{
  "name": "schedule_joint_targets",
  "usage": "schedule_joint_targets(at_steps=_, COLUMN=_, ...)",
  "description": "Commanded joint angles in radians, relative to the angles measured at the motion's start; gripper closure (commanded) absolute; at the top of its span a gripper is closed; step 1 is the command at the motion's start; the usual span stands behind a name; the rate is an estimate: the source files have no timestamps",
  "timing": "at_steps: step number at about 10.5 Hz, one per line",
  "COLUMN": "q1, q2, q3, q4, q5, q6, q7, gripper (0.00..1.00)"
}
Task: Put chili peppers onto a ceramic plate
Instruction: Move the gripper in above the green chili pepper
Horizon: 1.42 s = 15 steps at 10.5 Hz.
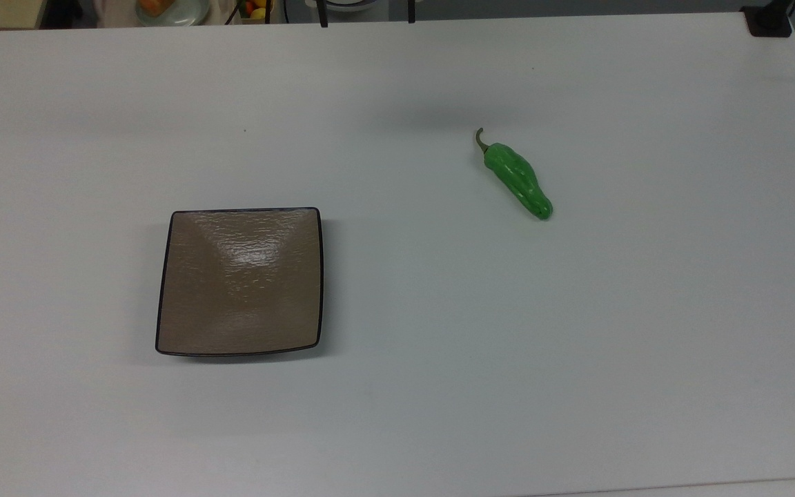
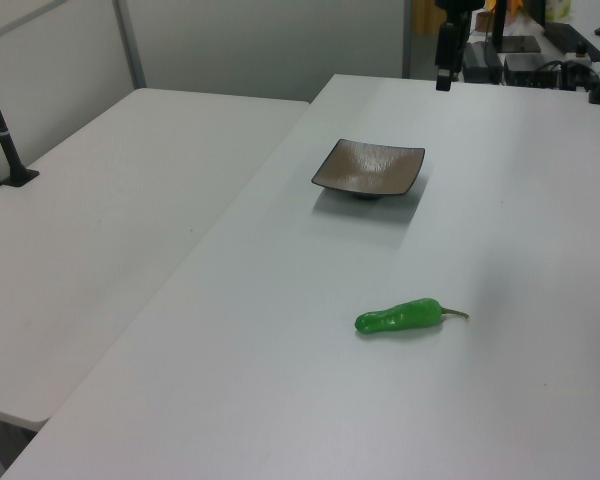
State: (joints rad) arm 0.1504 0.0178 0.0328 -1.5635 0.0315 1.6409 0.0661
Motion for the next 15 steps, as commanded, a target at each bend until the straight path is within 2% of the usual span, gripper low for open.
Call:
schedule_joint_targets(at_steps=1, q1=0.009, q2=0.005, q3=0.006, q4=-0.018, q5=0.002, q6=0.017, q7=0.018, gripper=0.00)
schedule_joint_targets(at_steps=5, q1=0.011, q2=0.021, q3=0.007, q4=-0.015, q5=0.001, q6=0.025, q7=0.023, gripper=0.00)
schedule_joint_targets(at_steps=7, q1=0.040, q2=0.027, q3=0.007, q4=-0.020, q5=0.001, q6=0.028, q7=0.020, gripper=0.00)
schedule_joint_targets(at_steps=11, q1=0.112, q2=0.118, q3=0.019, q4=-0.030, q5=-0.001, q6=0.034, q7=0.011, gripper=0.00)
schedule_joint_targets(at_steps=15, q1=0.141, q2=0.186, q3=0.031, q4=-0.058, q5=-0.002, q6=0.052, q7=-0.081, gripper=0.00)
